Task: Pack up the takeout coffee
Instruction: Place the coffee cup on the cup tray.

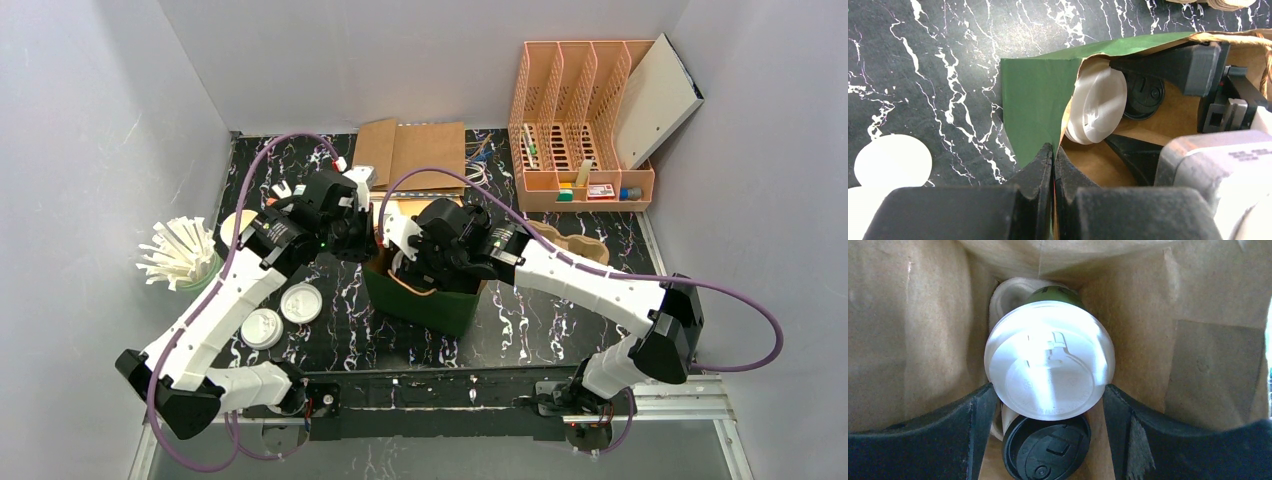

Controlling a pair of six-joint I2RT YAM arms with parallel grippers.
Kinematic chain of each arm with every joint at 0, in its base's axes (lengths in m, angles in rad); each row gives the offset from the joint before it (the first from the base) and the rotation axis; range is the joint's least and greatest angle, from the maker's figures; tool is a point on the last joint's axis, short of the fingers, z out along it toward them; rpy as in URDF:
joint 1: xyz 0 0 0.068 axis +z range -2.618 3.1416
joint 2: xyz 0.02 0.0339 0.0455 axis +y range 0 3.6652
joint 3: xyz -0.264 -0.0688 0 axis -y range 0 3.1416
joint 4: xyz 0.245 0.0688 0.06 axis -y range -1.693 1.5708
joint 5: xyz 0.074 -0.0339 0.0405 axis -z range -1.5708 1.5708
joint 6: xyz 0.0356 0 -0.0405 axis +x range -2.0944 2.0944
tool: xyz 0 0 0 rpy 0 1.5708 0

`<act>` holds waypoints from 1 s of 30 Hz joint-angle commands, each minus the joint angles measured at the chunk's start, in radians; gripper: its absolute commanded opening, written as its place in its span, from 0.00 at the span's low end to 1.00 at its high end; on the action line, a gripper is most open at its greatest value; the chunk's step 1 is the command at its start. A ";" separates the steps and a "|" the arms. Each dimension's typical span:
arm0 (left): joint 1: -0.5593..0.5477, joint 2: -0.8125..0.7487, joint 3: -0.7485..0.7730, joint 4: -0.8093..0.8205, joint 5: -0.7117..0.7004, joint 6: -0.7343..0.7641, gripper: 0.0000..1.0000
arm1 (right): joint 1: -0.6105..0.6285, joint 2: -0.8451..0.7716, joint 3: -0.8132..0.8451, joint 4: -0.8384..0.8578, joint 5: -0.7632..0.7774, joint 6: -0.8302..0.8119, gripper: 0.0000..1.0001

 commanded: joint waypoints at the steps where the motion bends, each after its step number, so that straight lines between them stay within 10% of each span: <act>1: -0.001 -0.051 -0.015 0.033 0.013 0.002 0.00 | -0.001 -0.013 0.084 0.017 0.034 0.019 0.45; 30: -0.024 -0.139 -0.050 0.266 0.000 0.149 0.00 | 0.002 -0.111 -0.058 0.144 0.159 0.025 0.43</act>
